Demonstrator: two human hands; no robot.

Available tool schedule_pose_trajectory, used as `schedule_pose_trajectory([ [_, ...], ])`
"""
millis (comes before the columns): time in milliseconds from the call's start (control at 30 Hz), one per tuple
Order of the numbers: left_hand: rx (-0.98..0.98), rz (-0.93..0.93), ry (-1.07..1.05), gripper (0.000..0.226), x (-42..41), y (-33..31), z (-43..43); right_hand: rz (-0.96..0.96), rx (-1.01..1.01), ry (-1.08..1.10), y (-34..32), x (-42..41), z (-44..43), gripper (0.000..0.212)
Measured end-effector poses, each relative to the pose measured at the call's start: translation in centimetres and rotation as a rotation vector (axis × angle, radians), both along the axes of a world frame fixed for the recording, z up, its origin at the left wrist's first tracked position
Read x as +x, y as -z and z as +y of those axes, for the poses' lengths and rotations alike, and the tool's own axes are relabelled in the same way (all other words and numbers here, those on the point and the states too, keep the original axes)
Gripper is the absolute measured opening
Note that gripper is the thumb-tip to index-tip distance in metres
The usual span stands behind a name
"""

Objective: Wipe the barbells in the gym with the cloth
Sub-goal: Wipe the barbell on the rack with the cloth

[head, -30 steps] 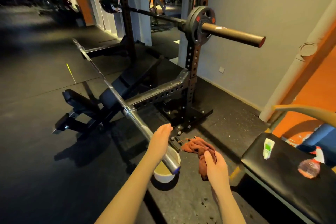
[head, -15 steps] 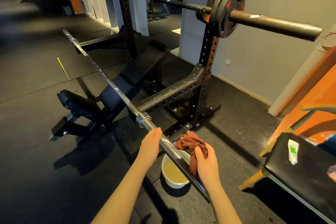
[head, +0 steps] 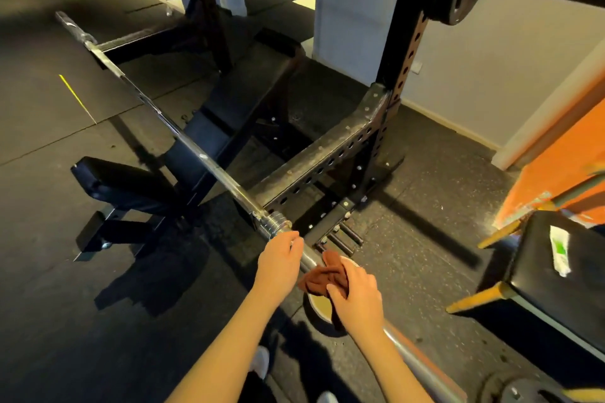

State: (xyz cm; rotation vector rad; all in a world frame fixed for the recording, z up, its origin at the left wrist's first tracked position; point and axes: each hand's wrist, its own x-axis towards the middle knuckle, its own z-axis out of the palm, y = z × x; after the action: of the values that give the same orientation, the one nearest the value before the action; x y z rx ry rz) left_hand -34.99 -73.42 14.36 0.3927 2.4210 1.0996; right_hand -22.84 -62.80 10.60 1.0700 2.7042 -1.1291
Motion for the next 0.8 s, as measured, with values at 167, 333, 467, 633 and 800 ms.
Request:
schedule_pose_trajectory([
  [167, -0.137, 0.169, 0.267, 0.036, -3.5, 2.2, 0.2, -0.076, 0.19, 0.045, 1.2, -2.2, -1.0, 0.05],
  [333, -0.131, 0.33, 0.482, 0.028, -7.2, 3.6, 0.0, -0.141, 0.323, -0.034, 2.2, -5.3, -2.3, 0.06],
  [467, -0.122, 0.389, 0.633, 0.027, -9.0, 4.2, 0.1, -0.151, 0.344, -0.005, 3.0, -5.9, -2.3, 0.052],
  [633, -0.184, 0.441, 0.734, 0.03, -9.5, 5.1, 0.4, -0.142, 0.169, 0.284, 2.8, -4.3, -0.9, 0.027],
  [800, -0.164, 0.488, 0.764, 0.028, -9.6, 5.7, 0.2, -0.4, 0.321, 0.327, 2.3, -7.6, -1.9, 0.022],
])
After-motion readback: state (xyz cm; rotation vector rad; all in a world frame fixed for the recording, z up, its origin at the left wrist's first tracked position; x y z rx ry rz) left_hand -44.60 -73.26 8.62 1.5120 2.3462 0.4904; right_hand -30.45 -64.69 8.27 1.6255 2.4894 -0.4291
